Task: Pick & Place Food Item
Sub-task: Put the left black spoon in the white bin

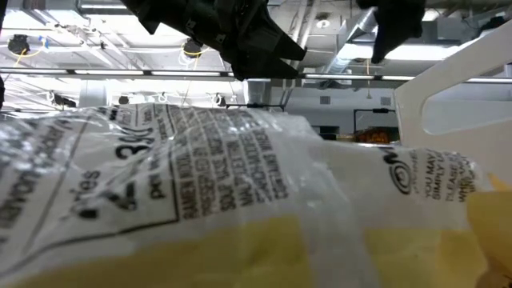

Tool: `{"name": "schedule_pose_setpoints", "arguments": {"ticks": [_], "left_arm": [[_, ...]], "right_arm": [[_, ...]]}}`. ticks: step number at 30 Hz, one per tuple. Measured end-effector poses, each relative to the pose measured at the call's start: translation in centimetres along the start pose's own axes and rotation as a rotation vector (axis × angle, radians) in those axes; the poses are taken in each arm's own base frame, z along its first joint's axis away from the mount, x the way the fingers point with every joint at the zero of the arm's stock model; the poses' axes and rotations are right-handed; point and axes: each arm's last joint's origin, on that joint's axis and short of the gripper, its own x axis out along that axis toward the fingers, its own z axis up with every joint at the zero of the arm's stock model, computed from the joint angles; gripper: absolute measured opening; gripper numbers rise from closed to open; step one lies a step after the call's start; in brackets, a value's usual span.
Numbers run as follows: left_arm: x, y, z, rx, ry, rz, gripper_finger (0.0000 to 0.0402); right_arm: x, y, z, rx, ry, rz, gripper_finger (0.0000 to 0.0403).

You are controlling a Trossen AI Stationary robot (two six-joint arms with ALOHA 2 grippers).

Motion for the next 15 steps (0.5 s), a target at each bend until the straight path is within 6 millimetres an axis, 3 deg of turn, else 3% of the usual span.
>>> {"name": "schedule_pose_setpoints", "arguments": {"ticks": [8,15], "left_arm": [[0.0,0.0,-0.2,0.005,0.019,0.000,0.0277],[-0.1,0.1,-1.4,0.017,0.147,0.003,0.0277]], "right_arm": [[-1.5,5.3,-1.9,-0.186,-0.120,0.083,0.0013],[-1.3,8.4,-4.4,-0.337,-0.093,0.025,0.0004]]}}
